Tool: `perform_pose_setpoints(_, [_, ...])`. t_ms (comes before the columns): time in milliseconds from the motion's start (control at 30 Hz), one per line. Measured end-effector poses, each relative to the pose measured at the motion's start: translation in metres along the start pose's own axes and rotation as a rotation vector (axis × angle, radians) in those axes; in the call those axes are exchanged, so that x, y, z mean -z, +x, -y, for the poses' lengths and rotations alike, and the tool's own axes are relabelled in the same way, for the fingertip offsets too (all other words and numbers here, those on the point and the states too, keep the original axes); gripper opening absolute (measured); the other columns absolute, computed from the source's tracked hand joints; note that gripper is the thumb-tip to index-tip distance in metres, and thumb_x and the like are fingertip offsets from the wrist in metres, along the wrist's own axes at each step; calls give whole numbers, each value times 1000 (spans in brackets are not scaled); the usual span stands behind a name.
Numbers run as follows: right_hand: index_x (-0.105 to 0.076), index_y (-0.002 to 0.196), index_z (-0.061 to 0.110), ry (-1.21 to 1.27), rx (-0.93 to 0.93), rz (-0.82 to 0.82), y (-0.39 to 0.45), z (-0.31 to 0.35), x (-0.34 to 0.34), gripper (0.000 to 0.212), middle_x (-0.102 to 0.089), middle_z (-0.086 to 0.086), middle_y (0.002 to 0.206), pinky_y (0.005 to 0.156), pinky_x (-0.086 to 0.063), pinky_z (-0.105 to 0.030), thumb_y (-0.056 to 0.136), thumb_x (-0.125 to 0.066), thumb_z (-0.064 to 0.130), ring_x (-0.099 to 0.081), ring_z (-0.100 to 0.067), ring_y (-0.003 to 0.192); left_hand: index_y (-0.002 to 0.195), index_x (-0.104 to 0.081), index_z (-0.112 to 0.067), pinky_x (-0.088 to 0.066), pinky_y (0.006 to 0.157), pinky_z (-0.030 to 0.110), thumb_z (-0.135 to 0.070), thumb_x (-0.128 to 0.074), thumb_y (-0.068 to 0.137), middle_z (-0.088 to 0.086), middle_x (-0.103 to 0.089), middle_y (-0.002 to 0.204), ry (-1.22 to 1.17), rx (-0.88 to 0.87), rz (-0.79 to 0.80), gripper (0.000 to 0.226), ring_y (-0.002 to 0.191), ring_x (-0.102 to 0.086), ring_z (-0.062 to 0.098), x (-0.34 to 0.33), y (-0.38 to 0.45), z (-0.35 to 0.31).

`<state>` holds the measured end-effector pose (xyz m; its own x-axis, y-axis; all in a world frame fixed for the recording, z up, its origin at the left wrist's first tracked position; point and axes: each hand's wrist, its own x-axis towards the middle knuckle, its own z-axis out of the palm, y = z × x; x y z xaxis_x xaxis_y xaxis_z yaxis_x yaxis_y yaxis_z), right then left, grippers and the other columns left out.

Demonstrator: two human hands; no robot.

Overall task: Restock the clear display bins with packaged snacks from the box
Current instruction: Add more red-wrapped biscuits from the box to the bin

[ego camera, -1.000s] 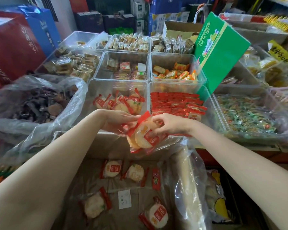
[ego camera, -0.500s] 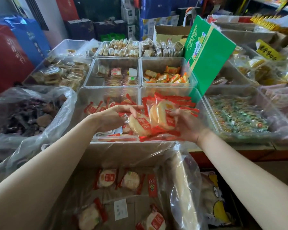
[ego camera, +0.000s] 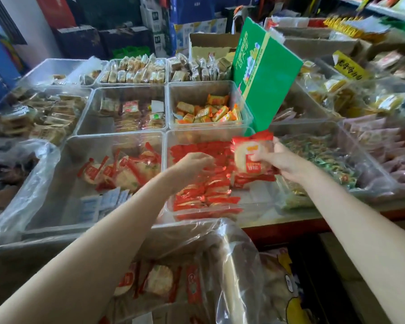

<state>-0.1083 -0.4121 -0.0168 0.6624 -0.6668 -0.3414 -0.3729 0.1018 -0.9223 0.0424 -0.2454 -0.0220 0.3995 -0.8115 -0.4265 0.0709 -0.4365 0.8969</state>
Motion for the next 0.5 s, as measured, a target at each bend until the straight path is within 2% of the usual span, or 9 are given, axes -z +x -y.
perform_pose_setpoints(67, [-23, 143, 13, -301, -5, 22, 21, -11, 13, 86, -52, -10, 131, 99, -45, -40, 74, -74, 4, -53, -23, 116, 130, -47, -1, -50, 93, 36, -14, -56, 92, 12, -58, 120, 274, -12, -63, 42, 105, -60, 24, -21, 29, 2])
perform_pose_setpoints(133, [-12, 148, 16, -537, -17, 112, 39, -27, 12, 97, -48, -5, 129, 99, -42, -32, 75, -75, 8, -51, -19, 114, 135, -41, -4, -46, 92, 33, -19, -64, 86, 12, -53, 130, 586, -47, -72, 56, 115, -54, 25, -37, 55, 9])
perform_pose_setpoints(167, [-9, 148, 17, -618, -5, 155, 46, -35, 8, 96, -47, -6, 128, 96, -41, -28, 78, -73, 7, -50, -19, 112, 135, -39, -5, -42, 94, 31, -23, -66, 84, 12, -50, 134, 746, -75, -60, 61, 120, -51, 27, -43, 65, 14])
perform_pose_setpoints(233, [-11, 148, 20, -690, 57, 187, 58, -53, -4, 89, -44, -13, 133, 94, -40, -29, 81, -67, 2, -50, -24, 114, 137, -37, -4, -37, 100, 33, -29, -68, 82, 14, -46, 137, 989, -118, -14, 68, 124, -46, 30, -53, 80, 25])
perform_pose_setpoints(300, [-16, 146, 24, -679, 41, 181, 71, -72, -12, 84, -48, -17, 130, 89, -47, -34, 81, -66, 2, -55, -26, 106, 139, -33, -5, -33, 102, 36, -32, -68, 81, 13, -43, 138, 1099, -101, 21, 73, 126, -41, 33, -59, 90, 35])
perform_pose_setpoints(367, [-22, 144, 23, -712, -11, 140, 77, -84, -15, 80, -55, -13, 122, 77, -50, -33, 81, -70, 11, -58, -24, 94, 140, -32, -7, -33, 102, 36, -30, -66, 84, 11, -41, 138, 1153, -88, 10, 69, 125, -38, 33, -61, 98, 43])
perform_pose_setpoints(433, [-32, 140, 18, -871, 46, 94, 79, -89, -16, 77, -52, -9, 126, 84, -47, -30, 76, -74, 17, -54, -24, 106, 140, -34, -9, -32, 102, 36, -30, -64, 85, 11, -40, 138, 1191, -95, 3, 66, 125, -36, 34, -61, 103, 48])
perform_pose_setpoints(500, [-39, 135, 13, -1096, 161, 63, 78, -87, -17, 70, -39, -7, 134, 98, -41, -37, 75, -75, 24, -39, -26, 121, 139, -37, -12, -34, 102, 38, -35, -66, 84, 9, -40, 136, 1202, -82, 9, 66, 124, -35, 35, -60, 107, 50])
